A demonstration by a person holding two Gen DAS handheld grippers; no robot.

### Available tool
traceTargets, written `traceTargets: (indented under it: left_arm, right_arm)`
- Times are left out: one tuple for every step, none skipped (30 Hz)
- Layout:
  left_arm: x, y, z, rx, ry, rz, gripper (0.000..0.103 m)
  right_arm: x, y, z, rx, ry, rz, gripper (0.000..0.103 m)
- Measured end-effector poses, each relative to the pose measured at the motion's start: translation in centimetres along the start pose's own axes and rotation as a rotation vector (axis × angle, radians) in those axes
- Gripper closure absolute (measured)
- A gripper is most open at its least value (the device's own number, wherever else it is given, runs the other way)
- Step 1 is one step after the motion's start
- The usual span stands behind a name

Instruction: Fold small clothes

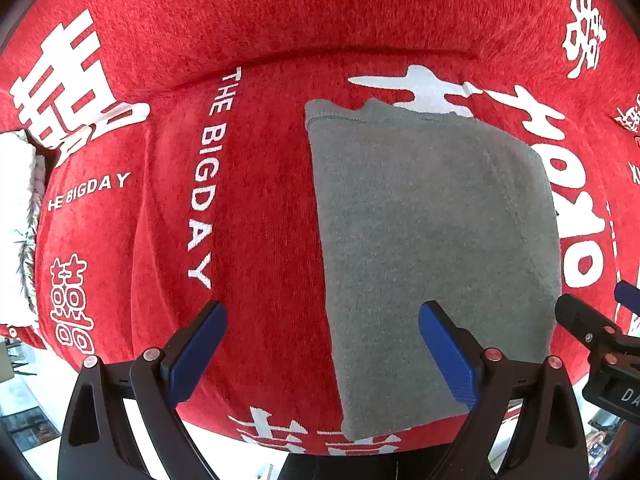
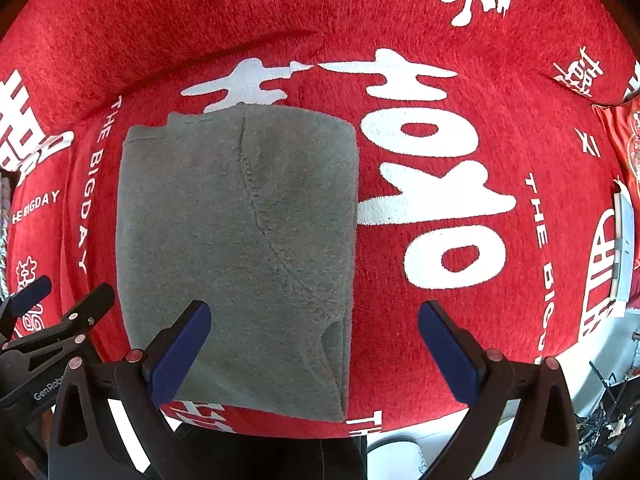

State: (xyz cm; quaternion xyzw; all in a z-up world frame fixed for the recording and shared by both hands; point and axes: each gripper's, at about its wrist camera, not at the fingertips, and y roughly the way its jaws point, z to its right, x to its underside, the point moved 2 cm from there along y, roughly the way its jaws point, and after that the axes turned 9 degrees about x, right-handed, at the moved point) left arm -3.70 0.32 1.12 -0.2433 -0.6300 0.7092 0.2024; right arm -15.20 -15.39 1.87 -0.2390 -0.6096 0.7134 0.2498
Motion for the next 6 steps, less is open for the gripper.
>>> traceTargets:
  left_arm:
    - [-0.04, 0.01, -0.02, 0.003, 0.002, 0.001, 0.006]
    - [-0.09, 0.08, -0.05, 0.007, 0.003, 0.001, 0.006]
    - [-0.11, 0.16, -0.08, 0.01, 0.005, 0.0, 0.006]
    - [-0.13, 0.29, -0.09, 0.013, 0.006, -0.002, 0.006]
    - [-0.14, 0.5, -0.1, 0.016, 0.009, -0.005, 0.006]
    - [-0.12, 0.64, -0.09, 0.017, 0.013, -0.005, 0.006]
  right_arm:
    - [0.0, 0.05, -0.06, 0.001, 0.001, -0.001, 0.0]
    - [0.03, 0.11, -0.09, 0.002, 0.003, -0.002, 0.0]
    - [0.04, 0.17, -0.11, 0.004, 0.007, -0.003, 0.0]
    - [0.09, 0.23, -0.11, 0.005, 0.01, -0.005, 0.0]
    - [0.13, 0.3, -0.14, 0.007, 0.012, -0.006, 0.0]
    - [0.18, 0.4, -0.17, 0.009, 0.014, -0.008, 0.0]
